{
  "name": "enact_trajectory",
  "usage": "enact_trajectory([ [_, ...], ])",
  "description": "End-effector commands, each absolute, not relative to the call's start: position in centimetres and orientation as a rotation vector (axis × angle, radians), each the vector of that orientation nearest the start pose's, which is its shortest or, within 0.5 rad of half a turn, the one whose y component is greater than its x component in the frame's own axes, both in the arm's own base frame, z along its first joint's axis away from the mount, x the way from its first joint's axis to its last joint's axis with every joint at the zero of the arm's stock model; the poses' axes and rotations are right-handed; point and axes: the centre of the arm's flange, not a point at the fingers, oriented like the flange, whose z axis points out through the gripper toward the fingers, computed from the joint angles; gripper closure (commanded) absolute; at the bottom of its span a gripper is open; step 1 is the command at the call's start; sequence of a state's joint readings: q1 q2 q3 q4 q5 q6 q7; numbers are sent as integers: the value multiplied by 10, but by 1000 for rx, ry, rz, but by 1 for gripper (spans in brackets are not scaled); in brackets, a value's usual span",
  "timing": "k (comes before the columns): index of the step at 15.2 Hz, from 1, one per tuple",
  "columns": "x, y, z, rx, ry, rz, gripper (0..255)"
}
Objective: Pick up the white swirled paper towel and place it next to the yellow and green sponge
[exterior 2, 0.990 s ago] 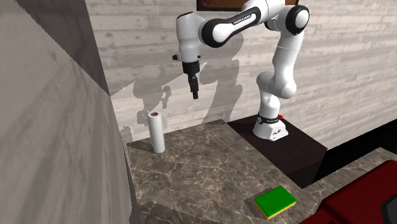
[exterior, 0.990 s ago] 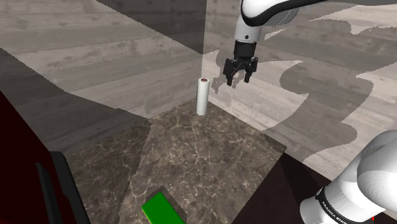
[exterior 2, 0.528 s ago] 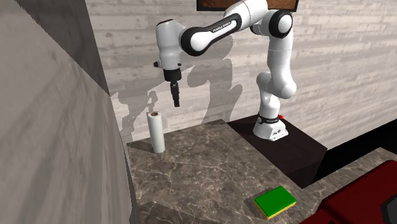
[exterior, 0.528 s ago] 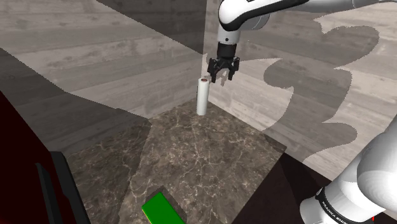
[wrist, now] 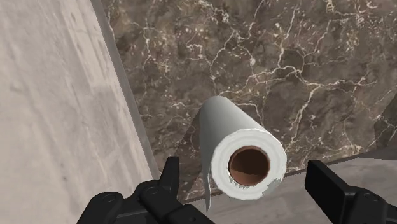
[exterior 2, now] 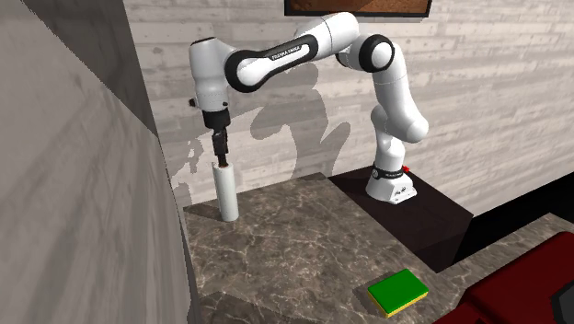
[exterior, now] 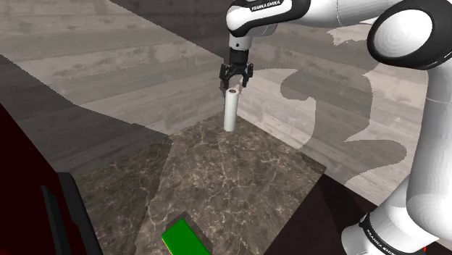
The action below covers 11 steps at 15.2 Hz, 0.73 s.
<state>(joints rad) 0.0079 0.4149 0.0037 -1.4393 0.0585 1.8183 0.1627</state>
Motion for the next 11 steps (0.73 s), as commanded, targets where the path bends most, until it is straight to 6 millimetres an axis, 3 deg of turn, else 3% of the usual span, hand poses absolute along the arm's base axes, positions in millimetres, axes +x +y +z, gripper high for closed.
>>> enact_trajectory([
  [1, 702, 14, 444, -3074, 260, 54, 0],
  [8, 701, 17, 407, -3074, 260, 54, 0],
  [11, 701, 17, 404, -3074, 260, 54, 0],
])
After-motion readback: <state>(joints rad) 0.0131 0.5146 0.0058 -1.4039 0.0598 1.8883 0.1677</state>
